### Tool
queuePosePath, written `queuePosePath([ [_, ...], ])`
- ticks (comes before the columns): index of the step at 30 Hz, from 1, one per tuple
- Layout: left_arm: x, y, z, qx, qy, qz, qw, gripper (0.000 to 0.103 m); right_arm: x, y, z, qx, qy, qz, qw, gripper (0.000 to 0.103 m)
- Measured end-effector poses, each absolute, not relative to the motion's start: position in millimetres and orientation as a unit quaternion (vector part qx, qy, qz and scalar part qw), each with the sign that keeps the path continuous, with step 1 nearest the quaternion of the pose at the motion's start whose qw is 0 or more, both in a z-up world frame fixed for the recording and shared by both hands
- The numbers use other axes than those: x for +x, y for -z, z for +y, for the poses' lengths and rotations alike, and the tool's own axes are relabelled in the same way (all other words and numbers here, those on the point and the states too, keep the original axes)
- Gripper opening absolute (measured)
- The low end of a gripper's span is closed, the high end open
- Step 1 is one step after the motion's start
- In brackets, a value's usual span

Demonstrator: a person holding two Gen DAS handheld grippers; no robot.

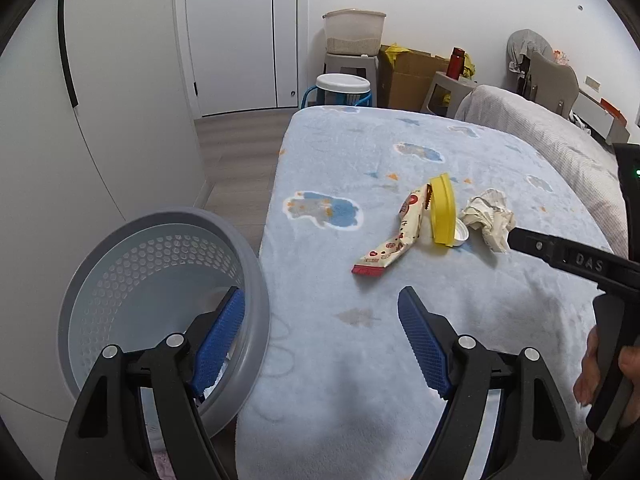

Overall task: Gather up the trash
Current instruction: 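Move both open tools back over the bed toward the remaining trash, then grasp the crumpled white paper with the right tool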

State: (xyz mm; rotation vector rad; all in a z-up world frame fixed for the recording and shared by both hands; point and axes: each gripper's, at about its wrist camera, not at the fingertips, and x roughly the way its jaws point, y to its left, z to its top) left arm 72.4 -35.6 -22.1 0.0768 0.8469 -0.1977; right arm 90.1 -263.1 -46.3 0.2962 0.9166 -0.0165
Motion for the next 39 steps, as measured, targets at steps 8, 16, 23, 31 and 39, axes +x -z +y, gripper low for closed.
queuePosePath([
  [8,85.8,21.2,-41.2,0.053,0.093,0.398,0.911,0.076,128.1,61.3,-277.1,0.154,0.019,0.449,0.88,0.096],
  [16,93.2,25.2,-42.6,0.054,0.099,0.397,0.911,0.076,150.3,75.8,-261.6,0.112,0.042,0.471,0.874,0.096],
  [23,100.4,33.6,-43.7,0.055,0.097,0.405,0.908,0.076,153.8,83.0,-262.1,0.111,0.045,0.478,0.87,0.078],
  [31,104.8,41.7,-47.2,0.048,0.102,0.42,0.9,0.076,143.5,76.0,-268.0,0.127,0.033,0.469,0.873,0.068],
  [39,111.9,43.7,-59.7,0.043,0.122,0.427,0.895,0.076,128.9,57.7,-277.9,0.154,0.02,0.451,0.879,0.068],
])
